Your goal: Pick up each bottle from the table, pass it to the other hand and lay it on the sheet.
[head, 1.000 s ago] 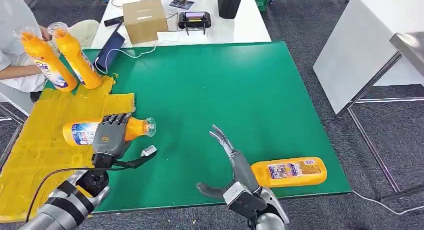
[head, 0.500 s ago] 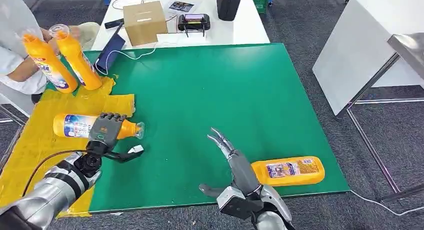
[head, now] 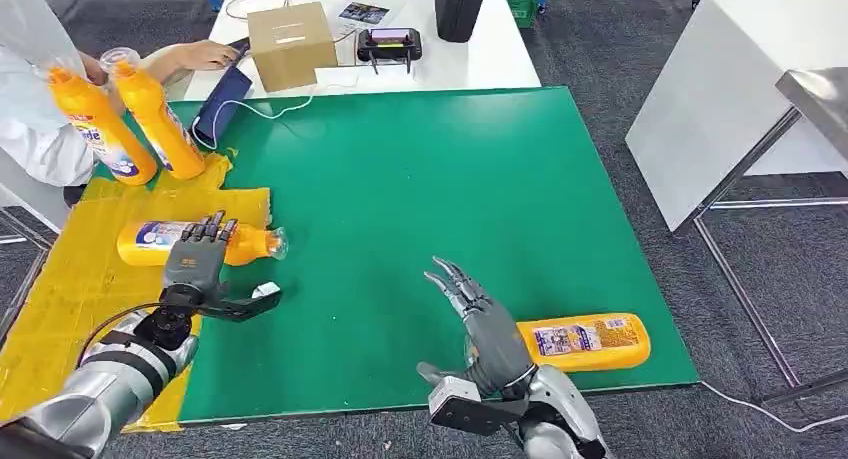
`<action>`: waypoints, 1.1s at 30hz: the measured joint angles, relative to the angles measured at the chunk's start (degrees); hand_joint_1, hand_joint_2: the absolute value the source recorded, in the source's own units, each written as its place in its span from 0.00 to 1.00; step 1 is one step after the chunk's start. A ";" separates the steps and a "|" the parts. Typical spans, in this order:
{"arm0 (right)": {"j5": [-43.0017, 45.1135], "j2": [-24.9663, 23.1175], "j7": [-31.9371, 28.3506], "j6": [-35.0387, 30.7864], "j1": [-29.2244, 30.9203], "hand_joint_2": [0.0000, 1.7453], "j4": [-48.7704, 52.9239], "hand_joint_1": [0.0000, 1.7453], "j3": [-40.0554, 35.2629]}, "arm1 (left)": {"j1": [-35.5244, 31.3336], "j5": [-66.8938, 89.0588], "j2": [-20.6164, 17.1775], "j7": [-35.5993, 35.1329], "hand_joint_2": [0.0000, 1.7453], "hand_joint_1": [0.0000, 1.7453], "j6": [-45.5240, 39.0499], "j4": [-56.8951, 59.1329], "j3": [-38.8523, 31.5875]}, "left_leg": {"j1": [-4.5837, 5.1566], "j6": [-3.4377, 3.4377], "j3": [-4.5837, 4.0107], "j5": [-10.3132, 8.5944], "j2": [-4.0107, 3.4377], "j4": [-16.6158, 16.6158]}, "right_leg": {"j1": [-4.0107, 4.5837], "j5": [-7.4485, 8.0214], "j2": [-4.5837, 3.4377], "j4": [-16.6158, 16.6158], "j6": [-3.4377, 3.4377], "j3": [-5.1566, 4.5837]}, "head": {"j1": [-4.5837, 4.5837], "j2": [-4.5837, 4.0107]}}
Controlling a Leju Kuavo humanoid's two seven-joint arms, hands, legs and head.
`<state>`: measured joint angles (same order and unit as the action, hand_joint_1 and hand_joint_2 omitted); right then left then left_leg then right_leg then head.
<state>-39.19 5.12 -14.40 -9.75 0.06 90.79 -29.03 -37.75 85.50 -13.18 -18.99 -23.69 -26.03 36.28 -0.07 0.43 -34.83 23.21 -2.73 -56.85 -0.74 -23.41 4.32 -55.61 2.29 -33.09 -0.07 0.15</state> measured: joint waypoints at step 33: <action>-22.99 14.27 13.11 -4.50 -9.09 1.00 -2.01 0.00 16.39 | 40.68 -61.92 13.05 47.45 1.00 0.00 3.91 -68.08 -33.20 | 0.34 0.18 -0.45 0.35 -0.03 -0.04 | -0.26 -0.15 -0.03 0.07 0.25 -0.49 | 0.00 0.00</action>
<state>-62.18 19.39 -1.29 -14.25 -9.03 88.78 -12.63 2.93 23.58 -0.13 28.46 -19.78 -94.11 3.08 0.28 0.61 -35.28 23.56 -2.76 -56.89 -0.99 -23.56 4.29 -55.55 2.54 -33.58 -0.07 0.15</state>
